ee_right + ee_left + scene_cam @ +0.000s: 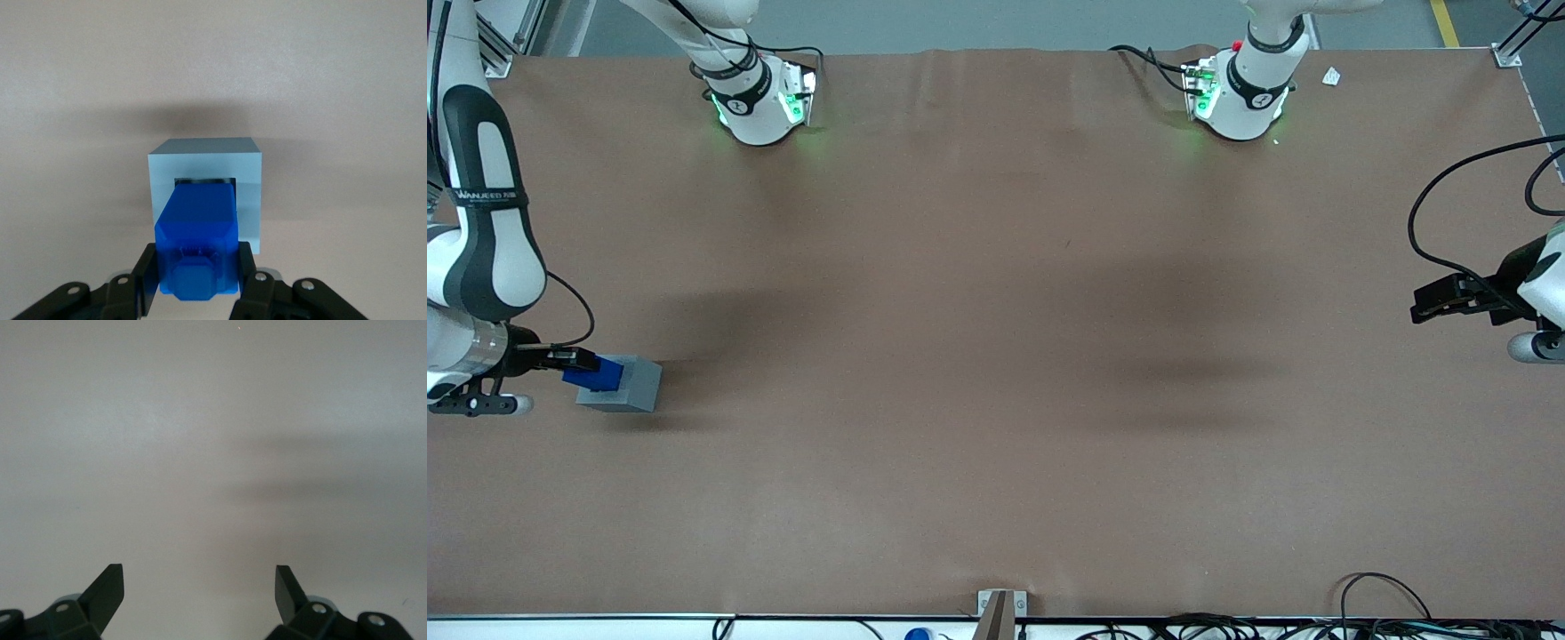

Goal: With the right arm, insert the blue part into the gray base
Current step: 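Lower the blue block into the socket and open the right gripper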

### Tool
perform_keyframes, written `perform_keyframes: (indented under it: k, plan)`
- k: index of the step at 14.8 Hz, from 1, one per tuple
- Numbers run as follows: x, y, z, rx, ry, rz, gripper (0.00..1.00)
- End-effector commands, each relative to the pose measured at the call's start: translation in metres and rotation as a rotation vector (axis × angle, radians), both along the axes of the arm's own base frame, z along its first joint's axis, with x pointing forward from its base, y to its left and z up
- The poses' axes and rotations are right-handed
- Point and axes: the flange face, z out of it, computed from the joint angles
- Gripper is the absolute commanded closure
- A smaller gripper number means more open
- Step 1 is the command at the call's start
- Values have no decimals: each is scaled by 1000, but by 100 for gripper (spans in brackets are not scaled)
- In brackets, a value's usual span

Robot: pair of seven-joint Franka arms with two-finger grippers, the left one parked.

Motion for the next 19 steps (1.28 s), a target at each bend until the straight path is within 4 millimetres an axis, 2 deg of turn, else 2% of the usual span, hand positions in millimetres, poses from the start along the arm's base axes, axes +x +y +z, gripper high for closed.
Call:
perform_keyframes:
  k: [1,11,12,13,14,15,16,19]
  plan:
    - [0,1,-3,5,-6,0,91]
    - [2,0,-12,6,-14,-2,91]
    - [2,0,-15,7,-9,-2,87]
    - [2,0,-18,8,-5,-2,72]
    - [2,0,-19,9,-3,-2,52]
    - [3,1,-19,9,-4,-5,20]
    - [3,1,-19,9,-4,-5,0]
    - [4,2,-18,8,-7,-5,0]
